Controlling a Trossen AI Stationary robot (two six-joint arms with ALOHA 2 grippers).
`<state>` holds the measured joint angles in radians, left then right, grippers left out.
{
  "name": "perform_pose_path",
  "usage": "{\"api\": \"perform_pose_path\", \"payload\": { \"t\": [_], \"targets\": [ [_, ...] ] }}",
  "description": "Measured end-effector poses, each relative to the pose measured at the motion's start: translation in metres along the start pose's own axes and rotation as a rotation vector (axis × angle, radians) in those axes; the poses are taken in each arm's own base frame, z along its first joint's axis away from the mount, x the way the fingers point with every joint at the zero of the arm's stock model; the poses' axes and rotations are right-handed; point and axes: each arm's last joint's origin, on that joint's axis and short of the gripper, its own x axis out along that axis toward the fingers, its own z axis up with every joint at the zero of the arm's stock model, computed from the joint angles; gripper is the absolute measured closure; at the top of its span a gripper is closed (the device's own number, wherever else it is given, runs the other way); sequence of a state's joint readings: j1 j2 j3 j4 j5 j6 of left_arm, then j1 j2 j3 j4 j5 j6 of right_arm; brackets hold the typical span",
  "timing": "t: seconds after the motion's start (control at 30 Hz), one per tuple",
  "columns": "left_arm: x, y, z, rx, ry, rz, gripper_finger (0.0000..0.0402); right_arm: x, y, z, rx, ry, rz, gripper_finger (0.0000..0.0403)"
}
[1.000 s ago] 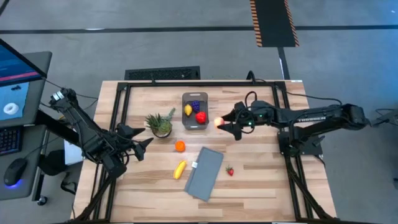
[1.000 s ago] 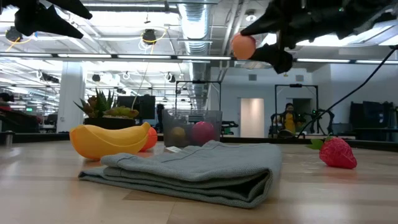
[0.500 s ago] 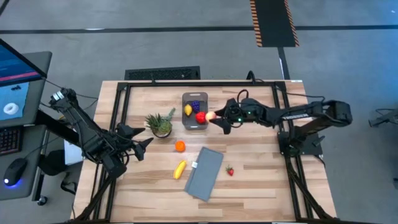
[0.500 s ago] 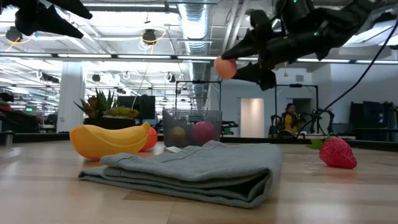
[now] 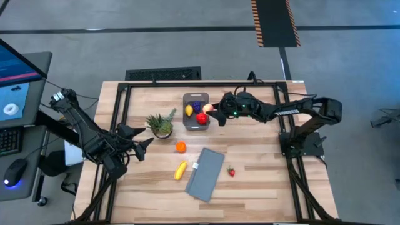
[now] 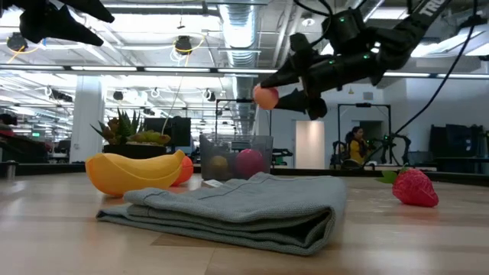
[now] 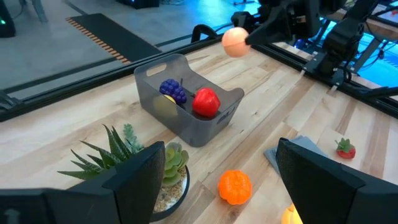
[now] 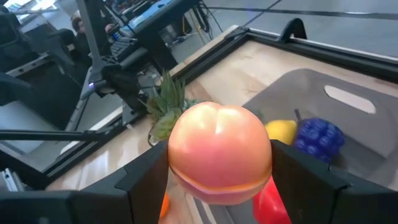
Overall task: Pick and placing Produce into tupperware
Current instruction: Put the pink peach into the black bin
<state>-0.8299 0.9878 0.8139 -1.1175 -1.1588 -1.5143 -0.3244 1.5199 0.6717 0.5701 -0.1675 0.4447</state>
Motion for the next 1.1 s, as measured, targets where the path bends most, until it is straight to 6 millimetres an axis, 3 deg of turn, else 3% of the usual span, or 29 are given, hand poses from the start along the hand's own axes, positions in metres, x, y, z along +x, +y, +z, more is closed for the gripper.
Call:
{"api": "perform_pose_path", "payload": {
  "t": [0.73, 1.1],
  "targets": [
    [0.000, 0.000, 0.000, -0.014, -0.001, 0.000, 0.0107, 0.067, -0.007, -0.001, -0.012, 0.180, 0.087, 0.0121],
    [0.000, 0.000, 0.000, -0.014, 0.000, 0.000, 0.0107, 0.073, -0.002, 0.002, -0.053, 0.207, 0.090, 0.0121]
  ]
}}
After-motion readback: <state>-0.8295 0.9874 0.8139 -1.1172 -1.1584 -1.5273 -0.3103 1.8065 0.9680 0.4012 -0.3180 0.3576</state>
